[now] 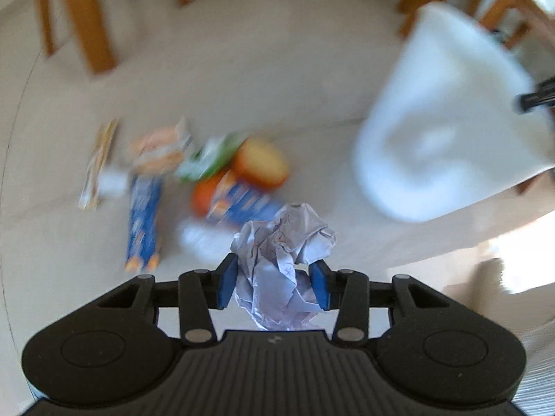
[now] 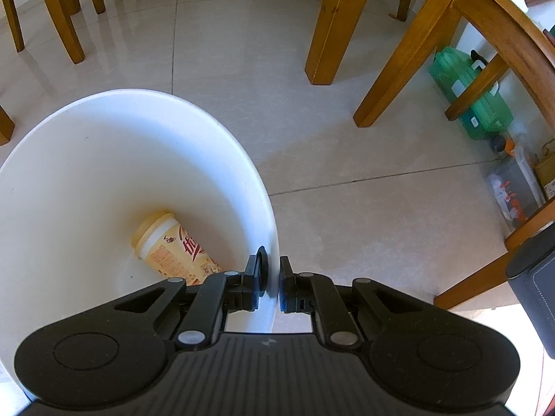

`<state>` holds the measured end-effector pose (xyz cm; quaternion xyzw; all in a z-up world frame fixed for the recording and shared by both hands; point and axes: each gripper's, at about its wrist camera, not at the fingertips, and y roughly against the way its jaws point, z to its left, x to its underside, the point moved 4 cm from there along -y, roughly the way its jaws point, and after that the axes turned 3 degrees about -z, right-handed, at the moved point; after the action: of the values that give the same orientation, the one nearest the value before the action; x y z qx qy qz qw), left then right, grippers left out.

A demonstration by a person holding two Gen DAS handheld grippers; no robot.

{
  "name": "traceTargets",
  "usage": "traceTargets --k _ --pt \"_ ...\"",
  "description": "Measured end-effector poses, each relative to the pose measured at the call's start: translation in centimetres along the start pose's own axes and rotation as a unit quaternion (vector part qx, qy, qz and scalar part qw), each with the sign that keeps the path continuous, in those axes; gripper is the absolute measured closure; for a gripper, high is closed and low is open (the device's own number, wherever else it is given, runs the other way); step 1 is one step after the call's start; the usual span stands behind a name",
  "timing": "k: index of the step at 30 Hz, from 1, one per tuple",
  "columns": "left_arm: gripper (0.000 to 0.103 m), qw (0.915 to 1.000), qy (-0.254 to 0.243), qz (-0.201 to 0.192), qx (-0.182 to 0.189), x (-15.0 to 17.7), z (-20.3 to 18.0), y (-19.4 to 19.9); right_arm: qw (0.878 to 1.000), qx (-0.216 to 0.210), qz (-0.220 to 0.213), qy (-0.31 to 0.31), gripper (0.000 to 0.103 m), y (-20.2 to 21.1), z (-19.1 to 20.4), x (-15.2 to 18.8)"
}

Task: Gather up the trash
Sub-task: 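Carry the crumpled paper over the bin and release it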

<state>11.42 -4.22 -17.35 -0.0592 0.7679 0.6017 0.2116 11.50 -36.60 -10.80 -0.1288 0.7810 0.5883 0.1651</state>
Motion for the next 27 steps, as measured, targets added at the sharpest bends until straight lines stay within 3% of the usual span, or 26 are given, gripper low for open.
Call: traceTargets --k 9,17,18,20,21,23,27 --pt "0.059 0.9876 -0.108 -0.083 0.078 -9.6 -10.8 4.8 1.0 -0.017 0.009 -0.016 0.092 -0.1 -0.4 -0.2" --pt "0.058 0.979 -0.12 -0.108 0.124 -14.3 -16.6 3.4 1.0 -0.008 0.008 -0.003 0.091 -0.1 0.0 -0.2" --pt "0.053 0.9782 -0.117 -0.108 0.133 -14.6 -17.0 3.1 1.0 -0.008 0.009 -0.003 0.091 -0.1 0.1 -0.2" --pt "0.028 0.9787 -0.11 -0.106 0.137 -14.9 -17.6 2.6 1.0 -0.008 0.008 -0.002 0.091 -0.1 0.1 -0.2" --pt "0.011 0.9801 -0.103 -0.11 0.13 -15.0 -17.6 2.6 1.0 -0.008 0.008 -0.001 0.091 -0.1 0.1 -0.3" --pt "0.01 0.9794 -0.098 -0.129 0.121 -14.8 -17.3 3.4 1.0 -0.008 0.008 0.001 0.091 -0.2 0.2 -0.1" --pt "0.009 0.981 -0.095 -0.127 0.113 -14.8 -16.6 3.6 1.0 -0.008 0.007 0.002 0.091 -0.2 0.2 -0.1"
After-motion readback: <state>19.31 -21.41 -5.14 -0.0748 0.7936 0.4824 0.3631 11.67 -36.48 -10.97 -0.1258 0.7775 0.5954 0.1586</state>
